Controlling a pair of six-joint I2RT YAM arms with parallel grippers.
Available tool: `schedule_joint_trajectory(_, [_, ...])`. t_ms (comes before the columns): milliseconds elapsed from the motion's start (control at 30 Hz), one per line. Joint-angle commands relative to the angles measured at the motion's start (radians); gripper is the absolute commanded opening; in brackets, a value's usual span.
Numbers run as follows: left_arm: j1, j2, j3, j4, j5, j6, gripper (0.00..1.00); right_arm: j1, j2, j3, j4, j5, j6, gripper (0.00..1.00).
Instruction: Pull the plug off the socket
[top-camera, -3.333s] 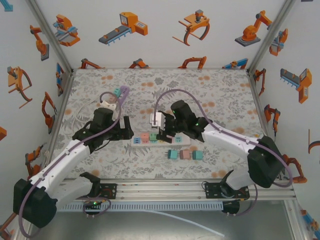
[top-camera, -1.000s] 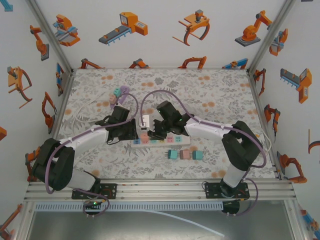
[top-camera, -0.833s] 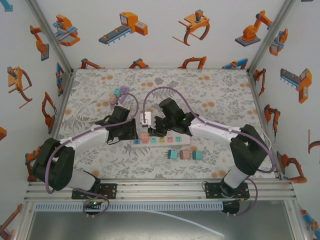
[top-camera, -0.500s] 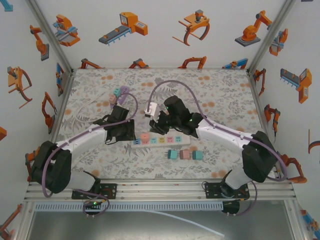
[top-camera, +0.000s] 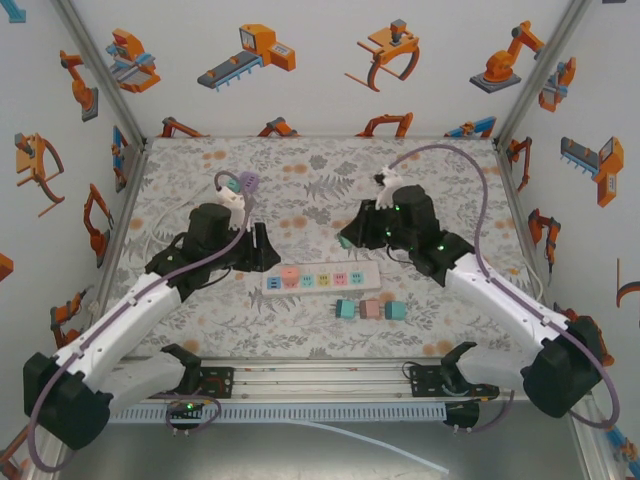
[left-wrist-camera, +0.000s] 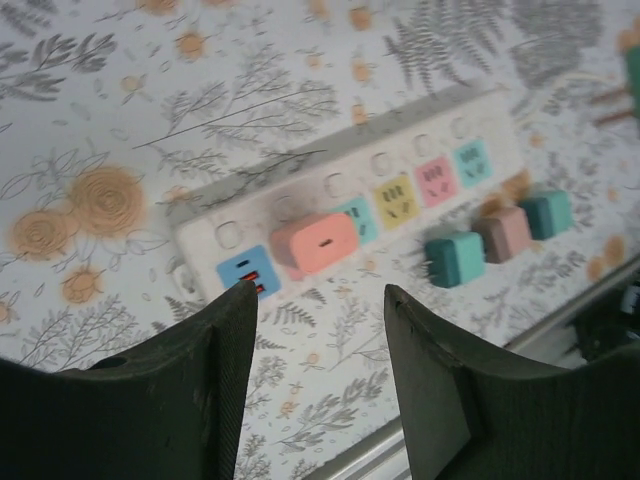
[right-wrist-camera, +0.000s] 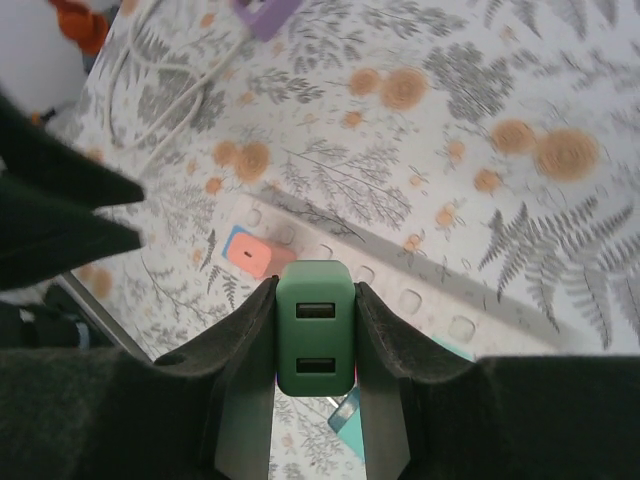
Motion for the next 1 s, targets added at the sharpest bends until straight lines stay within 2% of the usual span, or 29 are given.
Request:
schedule_joint_trajectory(0, [-0.022,-0.08,-0.013,0.059,0.143,0.046,0.54,-0.094,-0.061,-0.071,-0.009,-0.057,0.263,0.27])
schedule_joint_trajectory(267, [-0.119,-0.199,-0.06,0.168,0.297,0.111,0.58,-0.321,-0.202,-0.269,-0.009,-0.107,0.412,0.26])
schedule_joint_trajectory(433, [-0.186,-0.222,-0.083,0.214,0.385,0.194,0.64,-0.431,-0.285,-0.35,-0.104,-0.095,0.436,0.26])
schedule_joint_trajectory(667, [-0.273,-0.211,-0.097,0.237,0.509,0.362,0.78,-0.545,-0.414,-0.473,-0.236,-0.07,0.432,0.26])
schedule_joint_trajectory(867, [-0.309,-0.192,-0.091,0.226,0.515,0.422,0.88,-0.595,-0.515,-0.555,-0.324,-0.026,0.415,0.26])
schedule_joint_trajectory(967, [-0.314,-0.18,-0.084,0.215,0.513,0.434,0.97,-0.6,-0.536,-0.581,-0.344,-0.016,0.406,0.27])
